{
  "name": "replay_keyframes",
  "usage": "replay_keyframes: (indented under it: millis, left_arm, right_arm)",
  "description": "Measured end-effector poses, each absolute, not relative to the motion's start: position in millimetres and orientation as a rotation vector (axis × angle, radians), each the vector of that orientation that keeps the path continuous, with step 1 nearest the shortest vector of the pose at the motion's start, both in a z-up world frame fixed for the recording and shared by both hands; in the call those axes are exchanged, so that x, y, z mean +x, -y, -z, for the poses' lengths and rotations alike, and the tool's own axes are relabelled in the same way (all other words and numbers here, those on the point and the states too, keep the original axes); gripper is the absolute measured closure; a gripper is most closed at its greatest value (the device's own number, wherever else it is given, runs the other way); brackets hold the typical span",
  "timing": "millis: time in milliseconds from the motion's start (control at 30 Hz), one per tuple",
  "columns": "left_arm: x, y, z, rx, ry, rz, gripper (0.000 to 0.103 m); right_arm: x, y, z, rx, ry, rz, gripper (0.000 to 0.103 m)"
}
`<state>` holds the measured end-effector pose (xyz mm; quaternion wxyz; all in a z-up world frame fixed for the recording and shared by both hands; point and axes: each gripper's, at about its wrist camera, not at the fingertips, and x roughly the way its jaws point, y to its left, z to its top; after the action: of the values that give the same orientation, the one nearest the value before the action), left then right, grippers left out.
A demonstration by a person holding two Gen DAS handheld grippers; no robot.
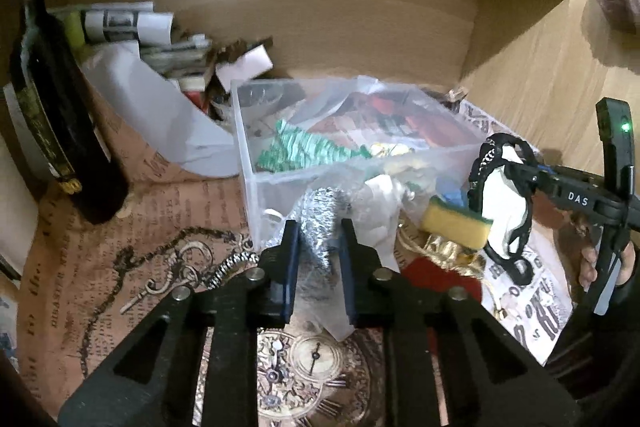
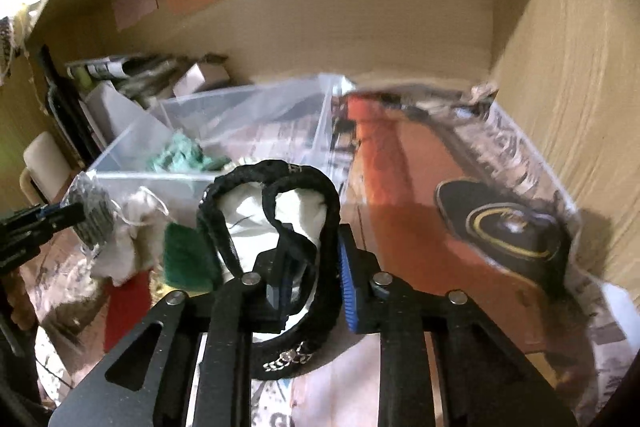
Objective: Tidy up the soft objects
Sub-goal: 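Grasp the black-and-white eye mask with the right tool while the left tool grasps the silver scrubber, then carry the eye mask into the box with the right tool while the left tool drops the scrubber in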
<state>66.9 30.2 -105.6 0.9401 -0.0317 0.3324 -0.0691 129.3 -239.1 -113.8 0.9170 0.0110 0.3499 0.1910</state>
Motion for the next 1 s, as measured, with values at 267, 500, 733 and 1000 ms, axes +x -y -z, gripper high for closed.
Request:
replay_keyframes:
  millis: [267, 500, 733, 1000]
  left_arm:
    - [51.8, -31.8, 70.8, -0.068, -0.575, 0.132, 0.085]
    - [56.9, -32.4, 39.1, -0.07, -0.479, 0.128, 0.086]
    - [75.7, -34.8, 23.4, -0.064, -0.441, 0.117, 0.086]
    - [81.5, -37.2, 51.6, -0.053, -0.558, 0.119, 0.048]
  right_arm:
    - [116.2, 241.3, 77.6, 0.02, -0.593, -0.389, 0.085]
    - [119.3, 232.3, 47.3, 0.028, -0.489, -0.408, 0.085]
    - [138.2, 215.5, 31.2, 0.029, -0.426, -0.427, 0.085]
    - [165.9, 198.3, 33.5, 0.034, -0.438, -0.443, 0.085]
